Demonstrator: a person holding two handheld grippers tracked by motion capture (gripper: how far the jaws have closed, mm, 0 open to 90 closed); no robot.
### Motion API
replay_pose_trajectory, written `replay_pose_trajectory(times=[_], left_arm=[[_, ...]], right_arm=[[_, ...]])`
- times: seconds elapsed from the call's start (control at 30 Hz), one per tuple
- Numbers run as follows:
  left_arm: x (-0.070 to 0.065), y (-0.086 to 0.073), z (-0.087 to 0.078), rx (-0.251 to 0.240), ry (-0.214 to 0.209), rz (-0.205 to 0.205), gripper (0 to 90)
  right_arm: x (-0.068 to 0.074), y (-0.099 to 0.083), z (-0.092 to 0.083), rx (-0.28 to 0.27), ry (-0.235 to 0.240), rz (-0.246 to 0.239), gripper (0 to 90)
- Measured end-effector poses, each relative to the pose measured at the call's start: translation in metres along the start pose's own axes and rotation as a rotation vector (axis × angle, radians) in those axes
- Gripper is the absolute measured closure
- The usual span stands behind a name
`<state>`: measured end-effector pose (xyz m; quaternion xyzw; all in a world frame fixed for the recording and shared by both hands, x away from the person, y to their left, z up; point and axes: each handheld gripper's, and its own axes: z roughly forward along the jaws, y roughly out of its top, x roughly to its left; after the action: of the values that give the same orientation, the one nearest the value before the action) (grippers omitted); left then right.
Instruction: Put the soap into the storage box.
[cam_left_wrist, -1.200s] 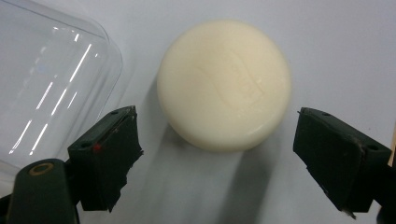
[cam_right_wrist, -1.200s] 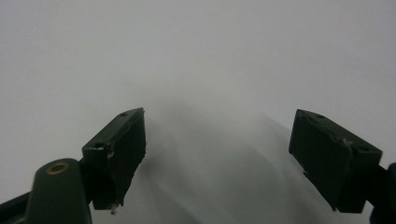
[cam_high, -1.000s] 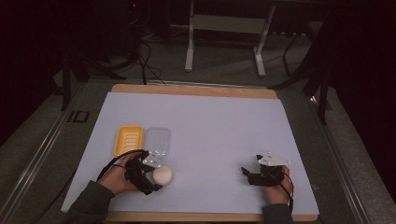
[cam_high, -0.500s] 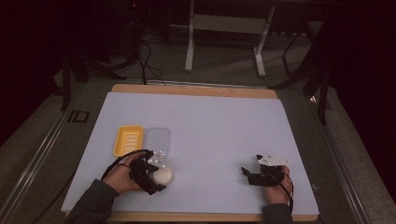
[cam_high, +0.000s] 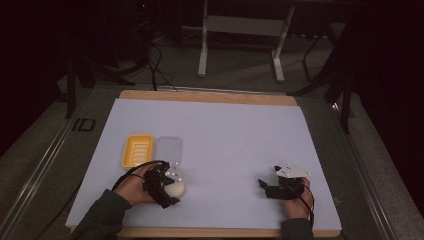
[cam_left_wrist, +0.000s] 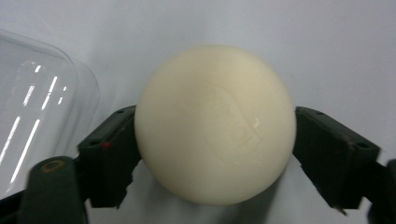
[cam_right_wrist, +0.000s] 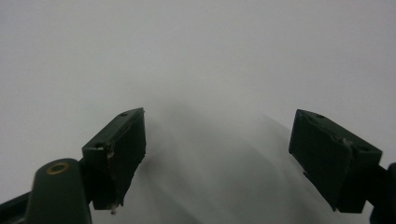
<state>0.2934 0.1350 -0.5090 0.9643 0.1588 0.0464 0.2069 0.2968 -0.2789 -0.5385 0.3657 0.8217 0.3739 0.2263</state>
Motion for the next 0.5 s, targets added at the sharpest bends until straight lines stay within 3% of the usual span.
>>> replay_pose_trajectory(times=[0.5], left_arm=[[0.0008, 0.0087, 0.0045, 0.08, 0.003, 0.038, 22.8]], right_arm=[[-0.0001, 0.0, -0.0001, 0.001, 0.001, 0.0, 18.5]])
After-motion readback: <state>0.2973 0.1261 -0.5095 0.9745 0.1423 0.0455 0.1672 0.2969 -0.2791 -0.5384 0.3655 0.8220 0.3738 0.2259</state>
